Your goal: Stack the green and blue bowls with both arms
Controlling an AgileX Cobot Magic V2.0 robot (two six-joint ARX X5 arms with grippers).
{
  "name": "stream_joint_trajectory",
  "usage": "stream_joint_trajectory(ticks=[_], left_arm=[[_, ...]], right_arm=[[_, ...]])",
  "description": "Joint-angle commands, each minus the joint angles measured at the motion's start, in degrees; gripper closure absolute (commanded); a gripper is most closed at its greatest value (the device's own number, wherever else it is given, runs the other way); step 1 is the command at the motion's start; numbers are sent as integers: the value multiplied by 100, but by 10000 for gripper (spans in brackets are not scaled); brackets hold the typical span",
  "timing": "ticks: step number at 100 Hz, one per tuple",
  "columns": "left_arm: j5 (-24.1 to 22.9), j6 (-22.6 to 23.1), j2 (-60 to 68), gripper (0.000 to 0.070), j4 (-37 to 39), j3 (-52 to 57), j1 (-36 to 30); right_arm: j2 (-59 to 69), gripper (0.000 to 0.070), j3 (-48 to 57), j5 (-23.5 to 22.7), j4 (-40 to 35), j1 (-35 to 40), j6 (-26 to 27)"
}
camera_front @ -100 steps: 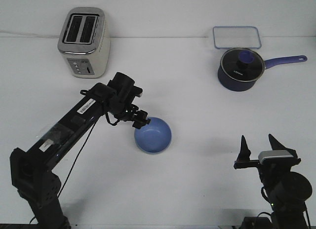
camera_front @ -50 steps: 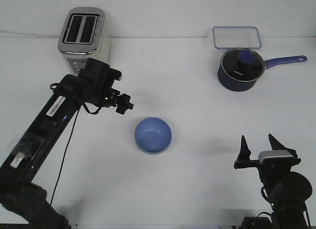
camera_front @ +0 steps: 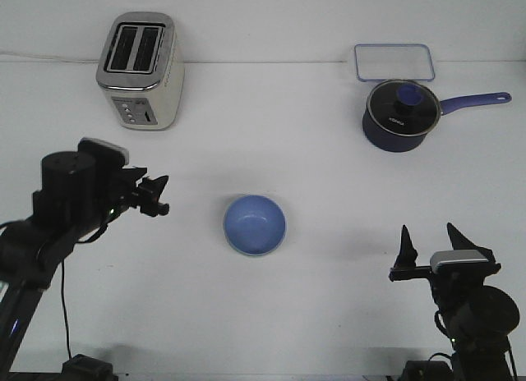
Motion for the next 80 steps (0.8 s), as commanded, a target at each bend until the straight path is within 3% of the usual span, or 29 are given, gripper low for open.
stream_joint_trajectory(ticks=[1,10,26,48,54,80], left_arm=[[-39,-61,-382,400,243,-382,13],[-216,-197,-1027,400,702,-1102,37],[-946,-494,-2076,399,1620,-2470,39],[-955,-518,-3254,399,2621,-4116,39],[-949,-791,-3510,399,2900,-4437,39],[-955,-935,-3781,399,3239,-4800,39]], right_arm=[[-9,129,9,17,55,4,17],[-9,129,9,2,55,4,37],[-9,129,9,-24,55,4,37],[-9,129,9,-22,55,4,37],[-9,129,9,-22,50,4,37],[-9,129,9,-22,55,4,35]])
